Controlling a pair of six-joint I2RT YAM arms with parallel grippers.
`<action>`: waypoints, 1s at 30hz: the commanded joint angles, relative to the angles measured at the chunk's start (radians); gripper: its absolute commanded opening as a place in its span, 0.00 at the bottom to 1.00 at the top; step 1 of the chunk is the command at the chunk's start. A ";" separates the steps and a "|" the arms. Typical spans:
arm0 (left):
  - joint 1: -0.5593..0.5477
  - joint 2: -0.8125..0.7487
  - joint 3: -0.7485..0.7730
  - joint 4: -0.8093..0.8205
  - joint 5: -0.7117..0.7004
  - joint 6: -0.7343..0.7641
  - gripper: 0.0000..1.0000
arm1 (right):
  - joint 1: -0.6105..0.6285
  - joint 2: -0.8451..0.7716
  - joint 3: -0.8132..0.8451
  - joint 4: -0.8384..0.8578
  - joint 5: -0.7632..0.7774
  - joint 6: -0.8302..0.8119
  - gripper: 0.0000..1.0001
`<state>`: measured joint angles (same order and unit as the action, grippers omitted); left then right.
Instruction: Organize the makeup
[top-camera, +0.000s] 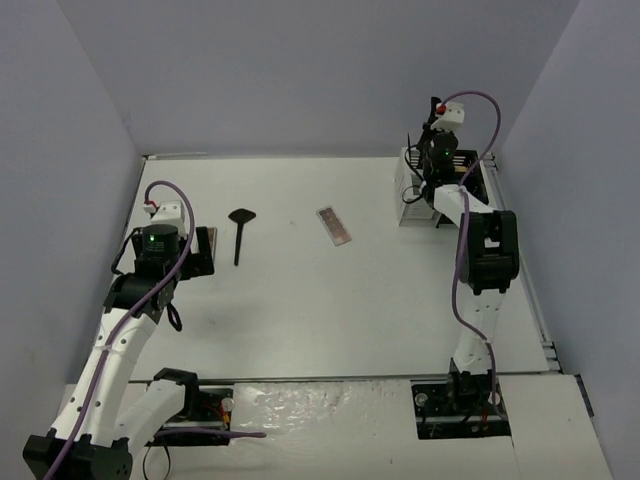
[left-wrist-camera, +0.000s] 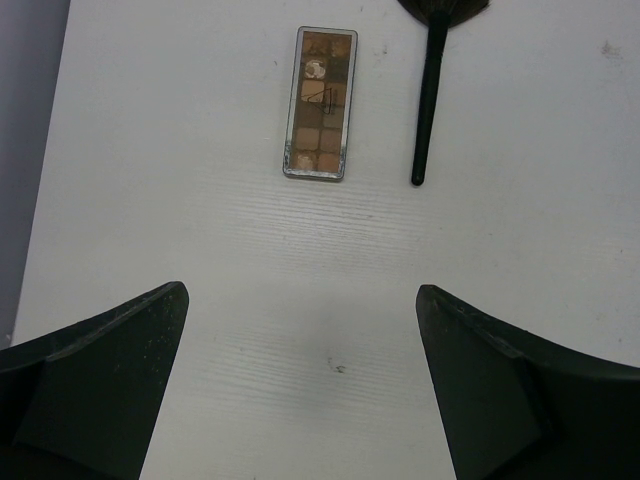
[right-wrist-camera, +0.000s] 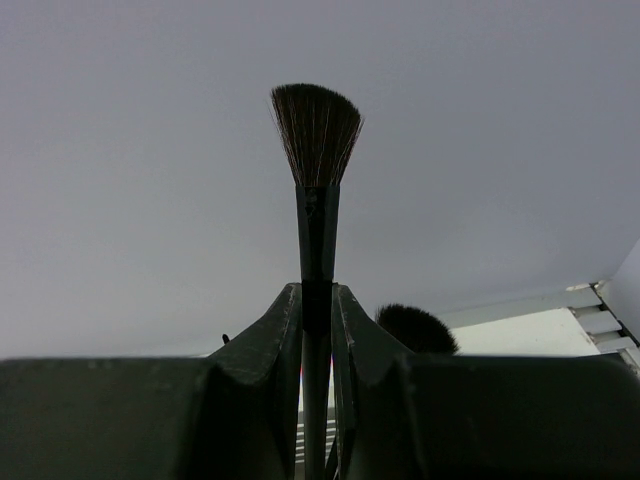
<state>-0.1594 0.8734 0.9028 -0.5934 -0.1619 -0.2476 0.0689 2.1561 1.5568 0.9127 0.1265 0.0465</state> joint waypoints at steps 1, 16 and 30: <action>0.017 0.004 0.033 0.053 0.019 -0.018 0.97 | -0.001 -0.013 0.028 0.115 -0.014 0.003 0.06; 0.018 0.013 0.030 0.048 0.046 -0.024 0.97 | 0.017 -0.326 -0.214 0.026 -0.046 0.025 0.48; 0.007 0.391 0.241 0.000 0.171 -0.077 0.97 | 0.032 -0.910 -0.448 -0.667 -0.224 0.274 1.00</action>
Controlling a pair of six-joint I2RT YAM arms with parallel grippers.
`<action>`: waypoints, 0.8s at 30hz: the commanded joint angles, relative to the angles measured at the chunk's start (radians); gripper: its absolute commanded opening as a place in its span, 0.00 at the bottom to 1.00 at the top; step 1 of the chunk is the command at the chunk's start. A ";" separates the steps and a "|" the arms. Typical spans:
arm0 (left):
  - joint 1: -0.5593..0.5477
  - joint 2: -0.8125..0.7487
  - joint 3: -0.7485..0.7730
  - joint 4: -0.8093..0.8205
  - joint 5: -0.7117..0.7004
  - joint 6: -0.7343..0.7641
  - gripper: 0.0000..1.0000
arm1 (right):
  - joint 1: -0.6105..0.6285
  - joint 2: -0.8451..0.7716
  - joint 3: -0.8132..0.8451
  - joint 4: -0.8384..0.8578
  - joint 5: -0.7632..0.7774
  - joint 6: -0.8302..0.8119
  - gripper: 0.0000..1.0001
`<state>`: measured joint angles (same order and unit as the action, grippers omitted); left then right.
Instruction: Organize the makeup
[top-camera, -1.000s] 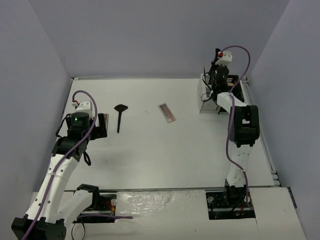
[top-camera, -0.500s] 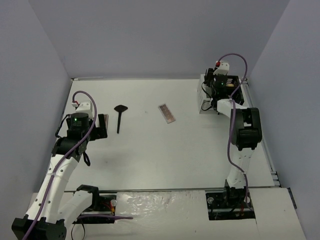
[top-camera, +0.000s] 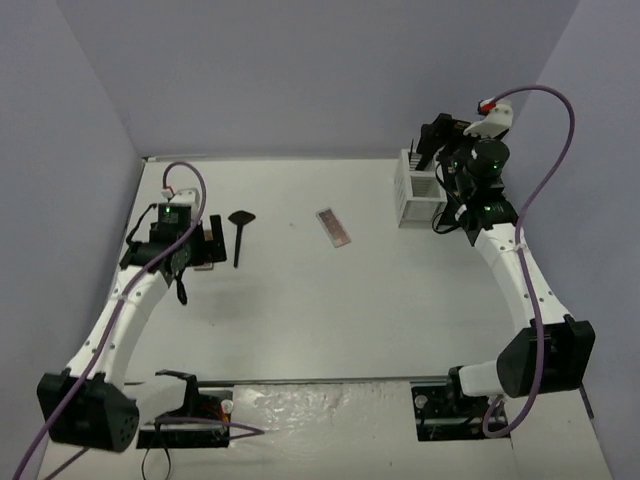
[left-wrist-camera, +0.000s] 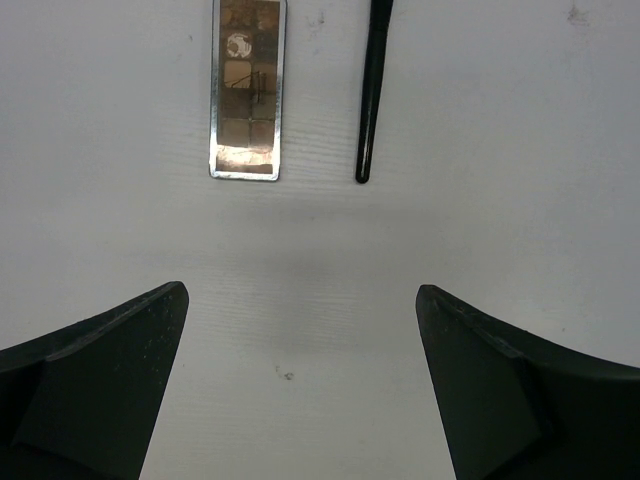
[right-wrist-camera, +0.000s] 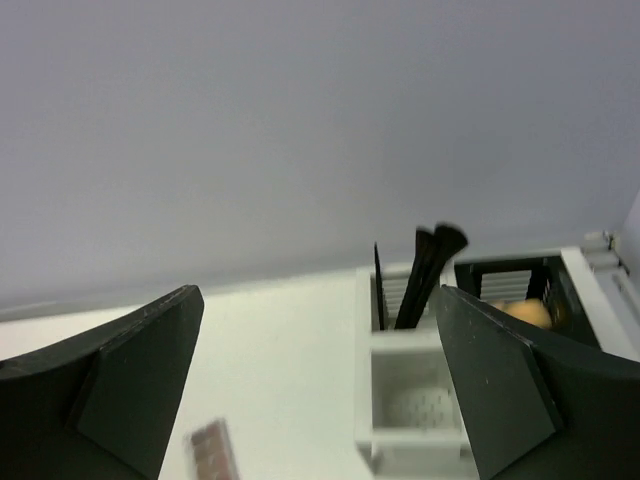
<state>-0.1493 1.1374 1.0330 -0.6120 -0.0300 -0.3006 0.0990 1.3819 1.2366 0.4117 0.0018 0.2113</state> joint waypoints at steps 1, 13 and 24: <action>-0.004 0.166 0.133 0.014 0.049 -0.024 0.97 | 0.002 -0.182 -0.171 -0.173 -0.110 0.122 1.00; -0.019 0.588 0.380 -0.008 0.052 -0.023 0.93 | 0.005 -0.547 -0.437 -0.232 -0.139 0.115 1.00; -0.034 0.795 0.462 0.005 0.092 -0.041 0.70 | 0.039 -0.570 -0.469 -0.235 -0.116 0.096 1.00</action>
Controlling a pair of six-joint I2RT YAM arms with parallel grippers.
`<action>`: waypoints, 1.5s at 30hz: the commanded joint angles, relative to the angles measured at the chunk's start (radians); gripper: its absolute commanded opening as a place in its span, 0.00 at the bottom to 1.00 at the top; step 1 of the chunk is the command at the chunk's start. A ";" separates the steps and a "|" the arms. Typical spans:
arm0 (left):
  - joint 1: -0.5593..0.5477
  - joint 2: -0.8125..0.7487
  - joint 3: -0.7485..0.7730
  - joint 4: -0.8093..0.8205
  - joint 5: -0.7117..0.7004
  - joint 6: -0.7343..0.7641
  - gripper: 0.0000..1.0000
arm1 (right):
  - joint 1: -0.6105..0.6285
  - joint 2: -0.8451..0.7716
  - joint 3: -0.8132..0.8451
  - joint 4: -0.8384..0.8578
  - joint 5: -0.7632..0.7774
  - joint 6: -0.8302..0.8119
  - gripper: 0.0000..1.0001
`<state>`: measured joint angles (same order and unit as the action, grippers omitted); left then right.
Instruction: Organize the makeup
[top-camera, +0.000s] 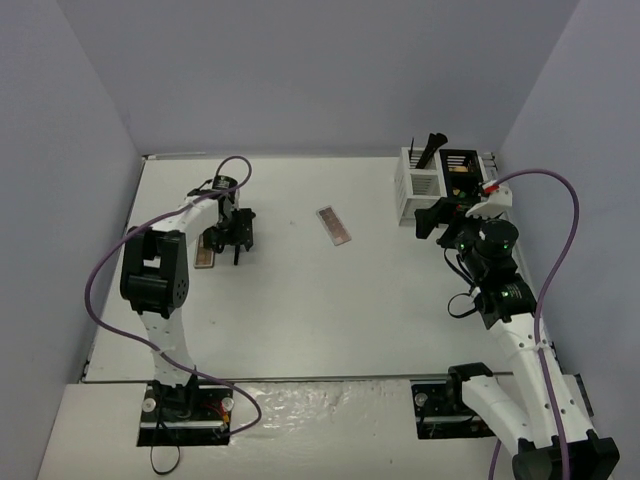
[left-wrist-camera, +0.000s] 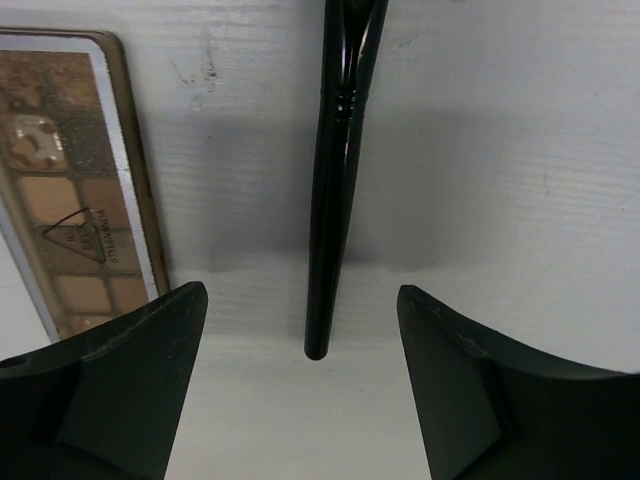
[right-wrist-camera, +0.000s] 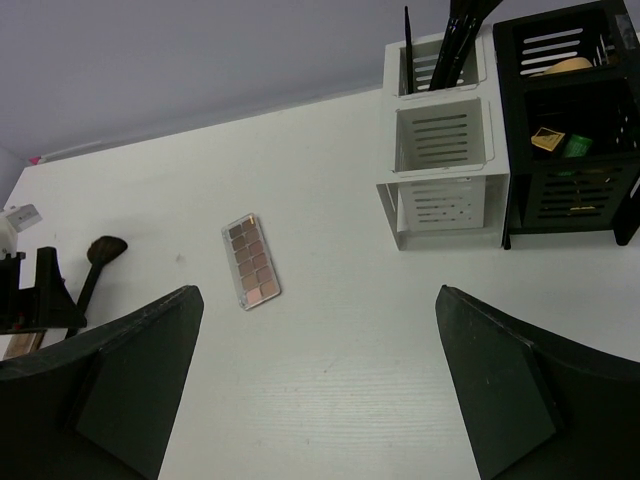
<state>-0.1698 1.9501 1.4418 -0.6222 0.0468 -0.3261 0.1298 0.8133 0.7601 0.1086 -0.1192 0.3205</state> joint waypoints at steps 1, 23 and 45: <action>-0.014 -0.008 0.052 0.021 0.016 -0.017 0.67 | 0.008 -0.001 0.007 0.068 0.006 -0.014 1.00; -0.193 -0.134 -0.017 0.115 0.012 0.009 0.00 | 0.008 0.036 0.026 0.069 -0.154 -0.023 0.99; -0.603 -0.620 -0.328 0.819 0.054 0.013 0.00 | 0.208 0.224 0.110 0.346 -0.338 0.189 0.67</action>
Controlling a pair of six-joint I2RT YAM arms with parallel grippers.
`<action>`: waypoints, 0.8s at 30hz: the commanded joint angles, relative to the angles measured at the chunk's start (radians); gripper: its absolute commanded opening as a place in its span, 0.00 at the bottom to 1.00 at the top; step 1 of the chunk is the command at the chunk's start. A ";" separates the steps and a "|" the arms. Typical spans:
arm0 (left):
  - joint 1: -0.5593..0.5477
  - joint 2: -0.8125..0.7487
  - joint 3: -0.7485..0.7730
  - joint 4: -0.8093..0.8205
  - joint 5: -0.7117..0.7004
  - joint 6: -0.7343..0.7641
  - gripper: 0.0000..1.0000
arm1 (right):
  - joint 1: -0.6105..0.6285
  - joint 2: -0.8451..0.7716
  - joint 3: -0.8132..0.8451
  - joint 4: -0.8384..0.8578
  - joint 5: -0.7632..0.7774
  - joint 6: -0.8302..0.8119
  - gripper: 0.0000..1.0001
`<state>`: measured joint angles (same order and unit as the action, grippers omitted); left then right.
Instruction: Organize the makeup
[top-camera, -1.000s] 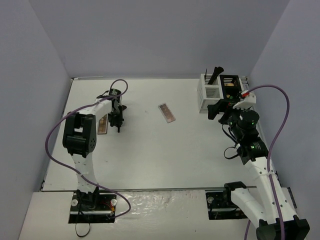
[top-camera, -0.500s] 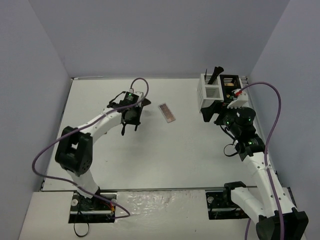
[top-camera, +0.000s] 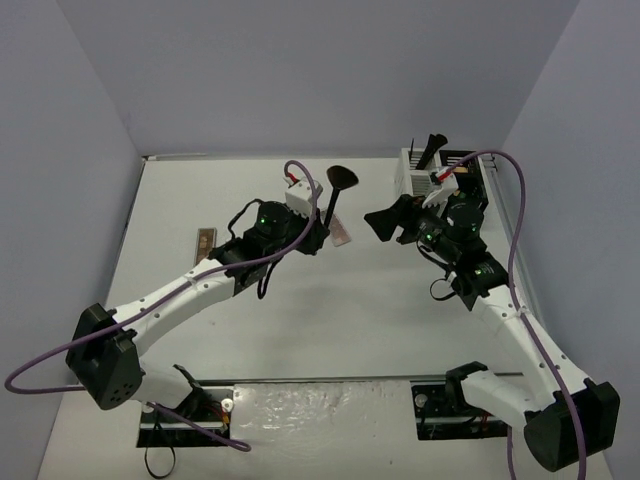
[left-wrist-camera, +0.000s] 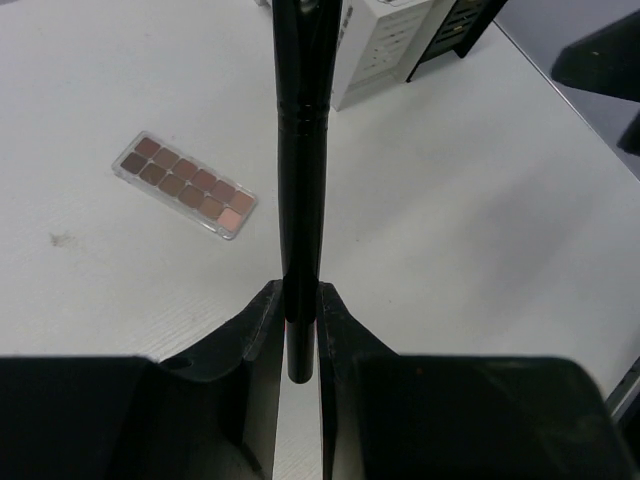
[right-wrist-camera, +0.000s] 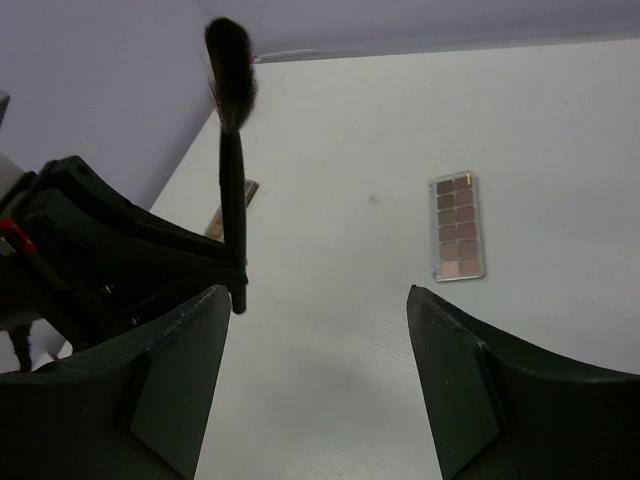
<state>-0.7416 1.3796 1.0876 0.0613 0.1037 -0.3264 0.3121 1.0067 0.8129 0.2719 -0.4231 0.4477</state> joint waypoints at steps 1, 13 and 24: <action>-0.035 -0.052 0.025 0.140 -0.001 0.014 0.00 | 0.034 0.038 0.061 0.199 -0.036 0.067 0.67; -0.066 -0.067 0.030 0.172 0.032 0.019 0.00 | 0.143 0.146 0.132 0.268 -0.022 0.055 0.60; -0.071 -0.072 0.026 0.168 0.044 0.029 0.00 | 0.174 0.213 0.181 0.264 0.006 0.017 0.42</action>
<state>-0.8059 1.3544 1.0744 0.1398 0.1326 -0.3175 0.4723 1.2049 0.9271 0.4413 -0.4307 0.4903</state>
